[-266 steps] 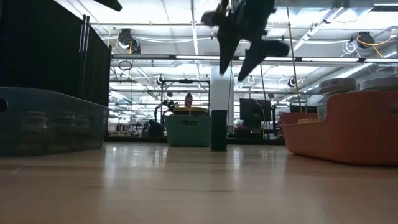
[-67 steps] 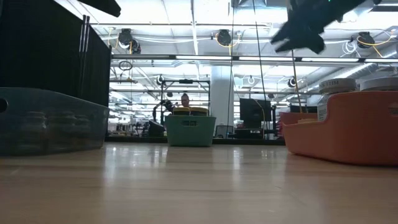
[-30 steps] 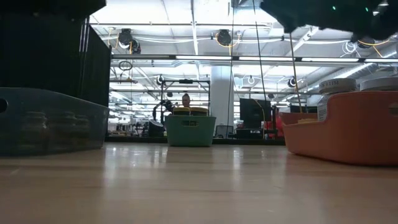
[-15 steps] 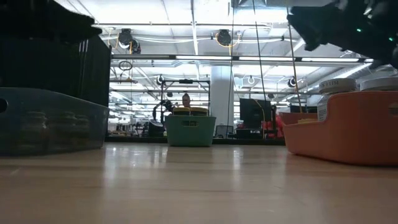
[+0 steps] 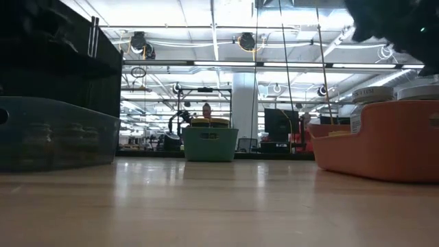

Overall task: Sort spices by type
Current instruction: Return to Home Position

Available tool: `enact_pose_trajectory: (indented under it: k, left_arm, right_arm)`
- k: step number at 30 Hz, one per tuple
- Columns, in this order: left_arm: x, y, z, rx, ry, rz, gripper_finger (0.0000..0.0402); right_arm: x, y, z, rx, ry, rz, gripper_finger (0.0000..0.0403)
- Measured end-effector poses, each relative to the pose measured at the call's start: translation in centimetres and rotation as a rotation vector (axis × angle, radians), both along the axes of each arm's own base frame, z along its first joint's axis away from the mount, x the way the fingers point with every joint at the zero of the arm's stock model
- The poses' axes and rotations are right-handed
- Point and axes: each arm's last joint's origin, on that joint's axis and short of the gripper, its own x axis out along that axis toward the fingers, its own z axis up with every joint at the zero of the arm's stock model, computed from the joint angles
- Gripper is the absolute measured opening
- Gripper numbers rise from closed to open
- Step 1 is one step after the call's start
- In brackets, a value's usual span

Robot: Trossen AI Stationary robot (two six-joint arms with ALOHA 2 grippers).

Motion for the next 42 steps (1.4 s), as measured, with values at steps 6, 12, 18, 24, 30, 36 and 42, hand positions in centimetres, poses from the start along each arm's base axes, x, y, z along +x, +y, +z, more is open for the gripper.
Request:
enact_pose_trajectory:
  k: [6, 12, 18, 24, 30, 36, 42]
  left_arm:
    - [0.2, 0.0, 0.3, 0.037, -0.093, -0.006, 0.0309]
    - [0.2, 0.0, -0.1, -0.124, -0.075, 0.008, 0.0309]
    - [0.2, 0.0, -0.2, -0.174, -0.078, 0.010, 0.0309]
    - [0.2, 0.0, -0.2, -0.176, -0.082, 0.011, 0.0309]
    - [0.3, 0.1, -0.2, -0.176, -0.080, 0.013, 0.0309]
    - [0.3, 0.1, -0.2, -0.176, -0.081, 0.013, 0.0309]
    - [0.3, 0.1, -0.2, -0.177, -0.081, 0.014, 0.0309]
  right_arm:
    - [-1.6, 0.4, 0.8, -0.042, -0.075, 0.017, 0.0169]
    - [-3.0, 0.9, 1.1, -0.049, -0.108, 0.081, 0.0169]
    - [-4.8, 1.8, 1.7, -0.051, -0.192, 0.210, 0.0169]
    - [-6.2, 2.5, 3.1, -0.063, -0.271, 0.358, 0.0169]
    - [-6.2, 2.5, 3.3, -0.017, -0.258, 0.391, 0.0169]
    - [-4.0, 1.6, 1.5, 0.086, -0.003, 0.307, 0.0168]
    - [-2.6, 1.1, -1.1, 0.100, 0.166, 0.243, 0.0133]
